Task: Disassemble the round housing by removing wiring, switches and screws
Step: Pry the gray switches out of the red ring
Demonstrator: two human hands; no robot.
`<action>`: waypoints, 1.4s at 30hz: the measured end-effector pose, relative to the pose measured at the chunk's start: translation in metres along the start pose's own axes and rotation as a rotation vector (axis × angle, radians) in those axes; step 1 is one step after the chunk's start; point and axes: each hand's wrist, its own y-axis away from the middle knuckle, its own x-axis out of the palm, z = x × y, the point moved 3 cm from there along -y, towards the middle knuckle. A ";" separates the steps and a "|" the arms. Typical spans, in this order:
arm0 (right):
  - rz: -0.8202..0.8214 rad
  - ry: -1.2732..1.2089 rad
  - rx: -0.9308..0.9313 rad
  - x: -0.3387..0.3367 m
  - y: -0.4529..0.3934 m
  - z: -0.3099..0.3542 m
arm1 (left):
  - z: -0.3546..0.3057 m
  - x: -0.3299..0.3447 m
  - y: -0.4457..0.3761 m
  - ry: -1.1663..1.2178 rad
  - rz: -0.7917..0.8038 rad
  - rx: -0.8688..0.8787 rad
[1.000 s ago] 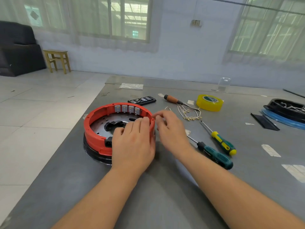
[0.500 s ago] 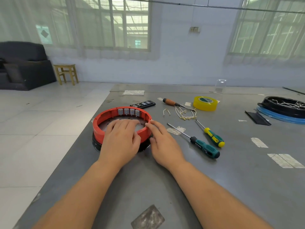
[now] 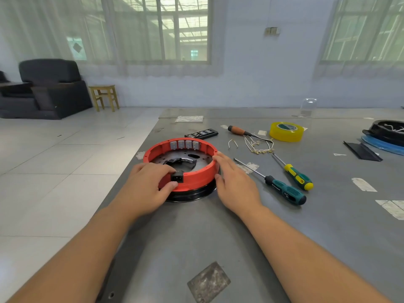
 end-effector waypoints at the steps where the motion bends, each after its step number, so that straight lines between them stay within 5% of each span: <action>1: 0.004 -0.007 0.010 0.000 0.000 -0.003 | -0.003 0.001 -0.002 0.008 -0.004 0.009; 14: 0.014 -0.083 0.050 0.001 -0.003 -0.011 | -0.021 0.008 -0.014 0.209 -0.066 0.038; 24: 0.057 -0.241 0.119 0.003 0.000 -0.009 | -0.025 0.020 -0.006 0.136 -0.097 0.002; 29: -0.170 -0.151 -0.098 -0.009 0.006 0.021 | -0.035 0.016 -0.002 0.099 -0.056 0.093; 33: -0.121 0.042 -0.161 -0.005 0.013 0.038 | -0.040 0.014 0.005 0.123 -0.061 0.182; 42: -0.090 0.126 -0.179 -0.008 0.014 0.051 | -0.043 0.018 0.016 0.250 -0.257 0.020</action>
